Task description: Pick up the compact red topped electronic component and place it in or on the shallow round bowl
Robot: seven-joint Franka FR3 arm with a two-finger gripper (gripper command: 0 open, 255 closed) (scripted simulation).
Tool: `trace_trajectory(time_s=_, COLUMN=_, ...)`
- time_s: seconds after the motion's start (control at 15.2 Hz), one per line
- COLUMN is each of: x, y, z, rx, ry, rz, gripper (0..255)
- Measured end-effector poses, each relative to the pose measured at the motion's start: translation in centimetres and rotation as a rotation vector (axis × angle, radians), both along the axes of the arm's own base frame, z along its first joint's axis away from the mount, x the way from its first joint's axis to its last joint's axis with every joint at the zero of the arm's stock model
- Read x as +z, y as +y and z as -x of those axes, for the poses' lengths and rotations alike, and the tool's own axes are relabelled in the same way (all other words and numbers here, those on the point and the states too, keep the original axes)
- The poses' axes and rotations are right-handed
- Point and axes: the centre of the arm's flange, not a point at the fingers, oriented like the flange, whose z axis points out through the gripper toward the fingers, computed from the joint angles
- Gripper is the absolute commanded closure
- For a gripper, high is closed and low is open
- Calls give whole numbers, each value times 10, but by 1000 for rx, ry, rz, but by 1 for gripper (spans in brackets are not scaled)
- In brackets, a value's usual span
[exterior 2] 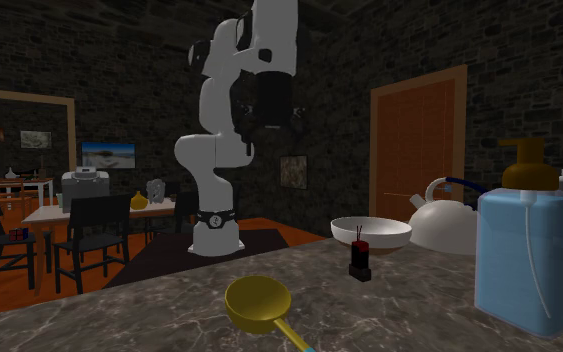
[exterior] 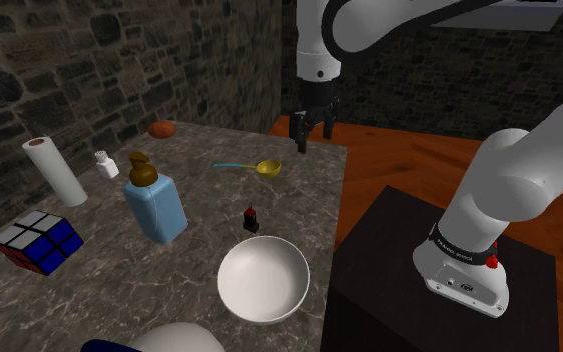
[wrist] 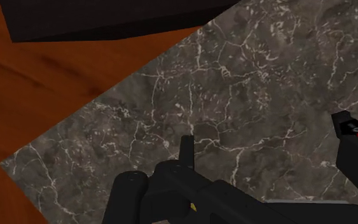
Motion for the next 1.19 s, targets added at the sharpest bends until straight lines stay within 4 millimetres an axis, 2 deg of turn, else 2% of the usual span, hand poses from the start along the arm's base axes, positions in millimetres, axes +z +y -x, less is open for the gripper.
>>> trace_trajectory(time_s=0.66, x=-77, y=91, z=-50, rx=-63, ry=6, rz=-11, gripper=0)
trace_trajectory(time_s=0.92, x=-115, y=126, z=-70, rx=-88, ry=9, rz=-16, gripper=0)
trace_trajectory(time_s=1.19, x=-140, y=152, z=-89, rx=-107, ry=11, rz=-21, gripper=0)
